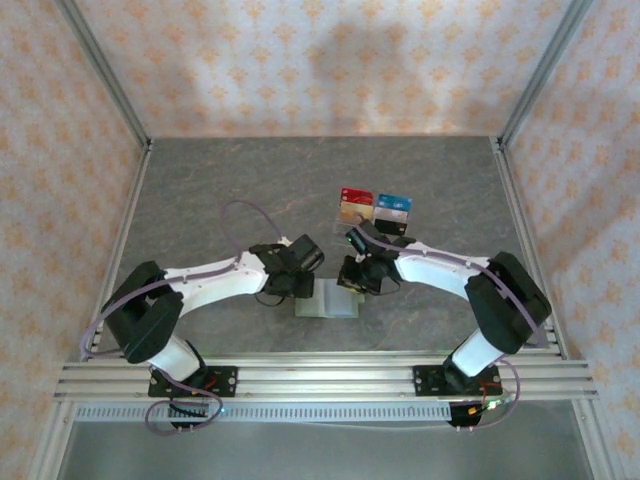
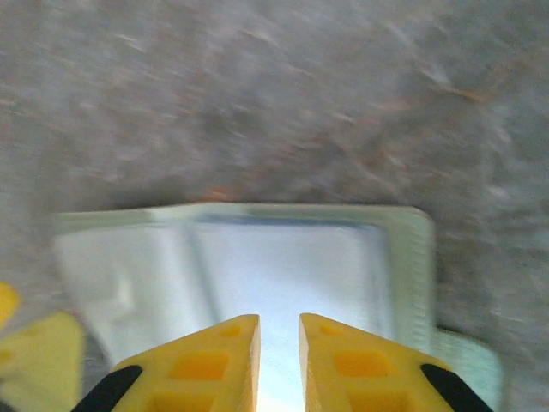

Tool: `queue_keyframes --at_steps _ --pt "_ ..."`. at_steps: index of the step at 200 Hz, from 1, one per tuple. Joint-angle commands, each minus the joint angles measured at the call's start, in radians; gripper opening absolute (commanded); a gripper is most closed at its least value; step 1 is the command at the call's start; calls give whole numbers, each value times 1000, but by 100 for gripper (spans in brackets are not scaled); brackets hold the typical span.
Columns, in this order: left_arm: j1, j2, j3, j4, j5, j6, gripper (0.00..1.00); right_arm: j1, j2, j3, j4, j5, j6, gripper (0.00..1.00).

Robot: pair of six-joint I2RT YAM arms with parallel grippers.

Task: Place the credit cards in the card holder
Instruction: Flip over the card slot in the card holder, then pick up the credit card from the storage box.

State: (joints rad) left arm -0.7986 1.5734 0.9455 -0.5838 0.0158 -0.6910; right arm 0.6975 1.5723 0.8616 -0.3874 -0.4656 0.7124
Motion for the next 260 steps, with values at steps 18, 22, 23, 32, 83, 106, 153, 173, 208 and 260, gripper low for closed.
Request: queue_keyframes --at_steps 18,22,23,32,83,106,153,173,208,260 --pt "-7 63 8 7 -43 31 58 2 -26 -29 -51 98 -20 19" --pt "-7 68 6 10 -43 31 58 2 -22 -29 -54 102 -22 18" --pt "-7 70 4 11 -43 30 58 2 -21 -29 -53 103 -22 18" --pt "-6 81 -4 17 -45 28 57 2 -10 -29 -51 113 -25 18" --pt "-10 67 -76 49 -35 6 53 0 23 -14 -46 176 -24 18" --pt "-11 57 -91 70 -22 -2 51 -3 8 -14 -31 199 -17 18" --pt "-16 86 -59 84 -19 -1 50 -3 -68 105 -151 288 -108 28" --pt "-15 92 -55 86 -19 -2 50 -2 -89 193 -252 372 -189 37" --pt "-15 88 -56 84 -20 -2 50 -3 -23 418 -422 567 -396 49" --pt "-16 89 -58 82 -20 -5 50 -3 189 659 -515 664 -693 43"
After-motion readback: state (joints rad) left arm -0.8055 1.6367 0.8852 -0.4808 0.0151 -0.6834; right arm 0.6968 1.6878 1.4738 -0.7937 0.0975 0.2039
